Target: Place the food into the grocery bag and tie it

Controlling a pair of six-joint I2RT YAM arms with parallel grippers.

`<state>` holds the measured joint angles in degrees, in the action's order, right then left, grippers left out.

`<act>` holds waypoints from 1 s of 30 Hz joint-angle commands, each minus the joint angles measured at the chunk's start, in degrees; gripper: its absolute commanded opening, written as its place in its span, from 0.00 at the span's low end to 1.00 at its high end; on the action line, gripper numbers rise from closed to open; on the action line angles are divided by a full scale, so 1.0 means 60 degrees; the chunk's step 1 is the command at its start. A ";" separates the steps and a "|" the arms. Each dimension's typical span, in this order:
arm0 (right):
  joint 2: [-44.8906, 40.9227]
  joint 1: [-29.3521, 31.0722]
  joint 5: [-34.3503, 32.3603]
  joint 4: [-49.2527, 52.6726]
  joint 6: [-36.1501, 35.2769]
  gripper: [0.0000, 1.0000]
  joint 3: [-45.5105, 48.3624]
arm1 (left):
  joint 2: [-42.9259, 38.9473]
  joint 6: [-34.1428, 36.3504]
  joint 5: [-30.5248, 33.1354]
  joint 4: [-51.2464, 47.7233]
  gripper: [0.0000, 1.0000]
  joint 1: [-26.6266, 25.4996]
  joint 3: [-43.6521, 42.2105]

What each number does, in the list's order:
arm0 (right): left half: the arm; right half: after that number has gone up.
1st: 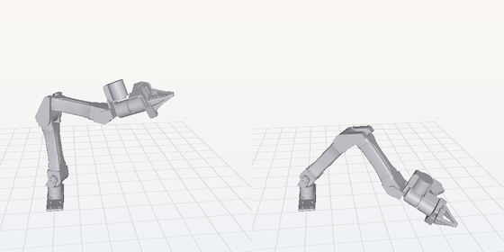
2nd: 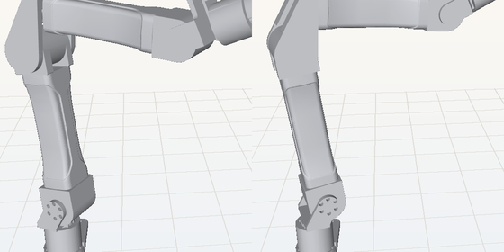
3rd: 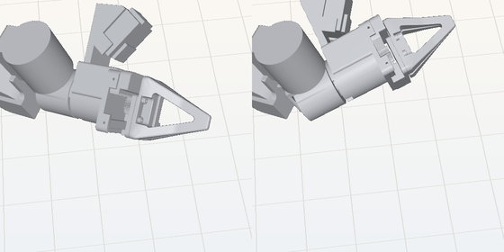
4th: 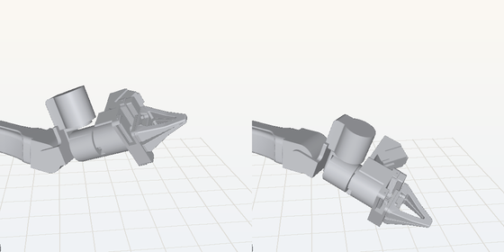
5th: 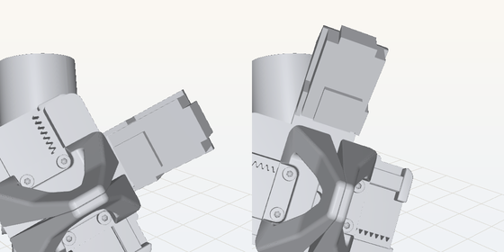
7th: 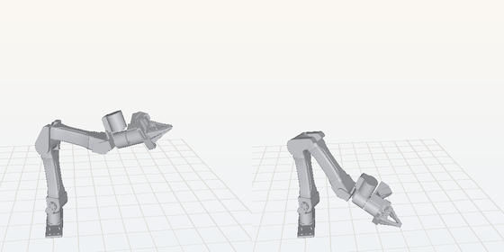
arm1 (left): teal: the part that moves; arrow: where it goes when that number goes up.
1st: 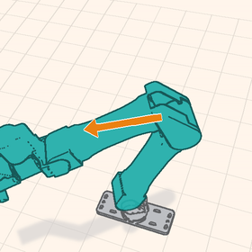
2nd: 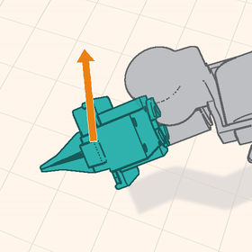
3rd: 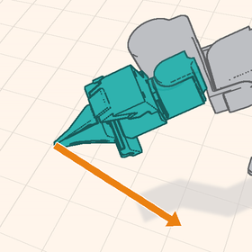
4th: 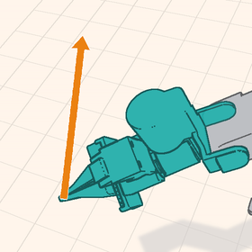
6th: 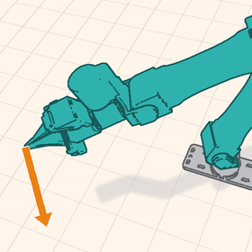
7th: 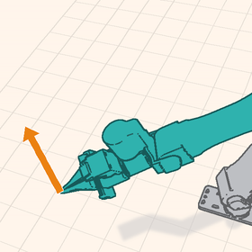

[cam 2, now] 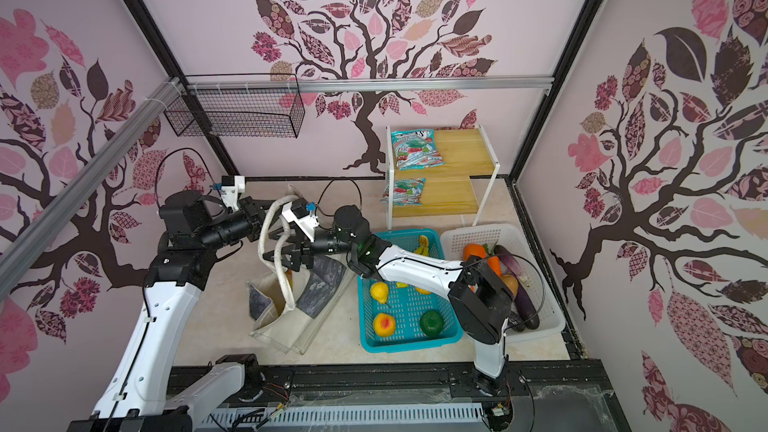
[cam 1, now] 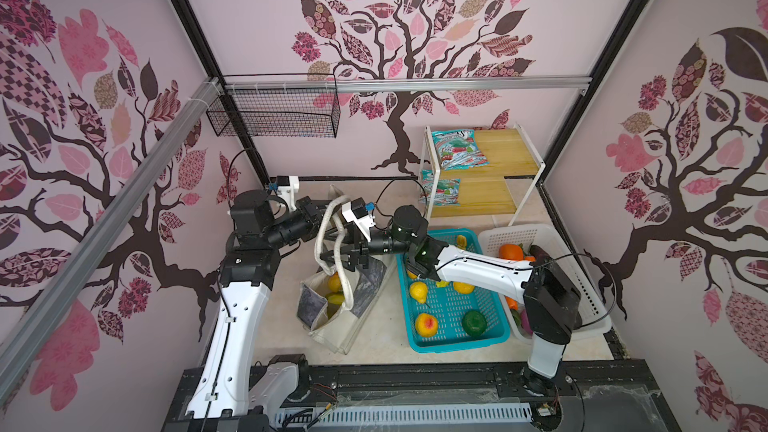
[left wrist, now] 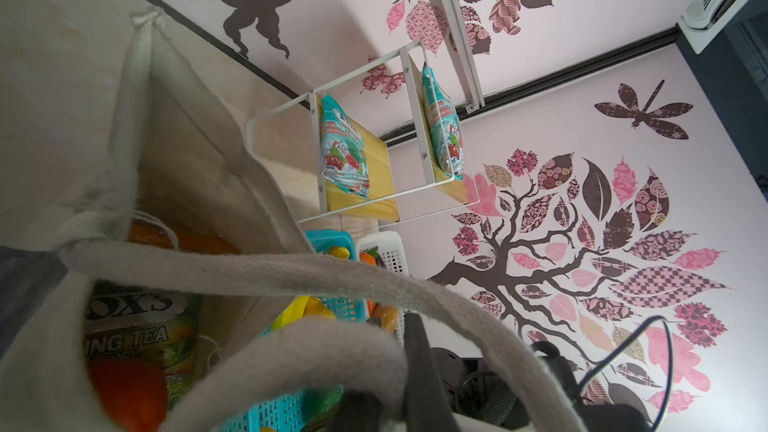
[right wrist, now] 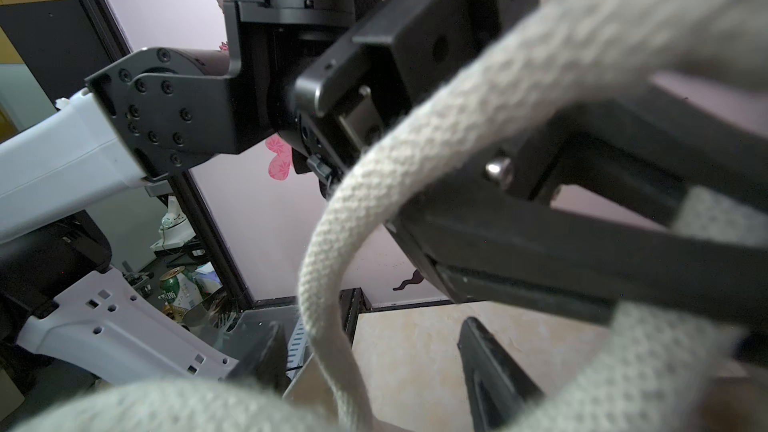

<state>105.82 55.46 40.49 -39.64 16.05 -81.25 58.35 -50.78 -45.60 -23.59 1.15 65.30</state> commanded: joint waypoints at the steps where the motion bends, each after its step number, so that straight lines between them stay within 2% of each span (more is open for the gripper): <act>1: 0.0374 0.0073 -0.0220 -0.0340 0.0306 0.63 -0.0715 | -0.0056 0.0994 0.0115 -0.0555 0.00 0.0029 0.0392; 10: 0.0354 0.0073 -0.0402 -0.0310 0.0440 0.42 -0.0821 | -0.0100 0.1186 0.0263 -0.0735 0.00 0.0089 0.0337; 17: 0.0334 0.0080 -0.0300 -0.0544 0.0712 0.30 -0.0830 | -0.0324 0.1254 0.0570 -0.0797 0.00 0.0155 0.0353; 20: 0.0293 0.0073 -0.0259 -0.0580 0.0763 0.32 -0.0814 | -0.0296 0.1382 0.0676 -0.0945 0.00 0.0168 0.0463; 25: 0.0235 0.0086 -0.0164 -0.0171 0.0718 0.46 -0.1076 | -0.0262 0.1668 0.0867 -0.1096 0.00 0.0165 0.0539; 30: 0.0307 0.0079 -0.0230 0.0077 0.0576 0.42 -0.1232 | -0.0183 0.1945 0.1076 -0.1249 0.00 0.0194 0.0600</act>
<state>107.55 55.81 39.38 -37.08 20.49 -84.84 57.10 -42.59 -40.77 -29.21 1.96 66.89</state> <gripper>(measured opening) 0.433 0.070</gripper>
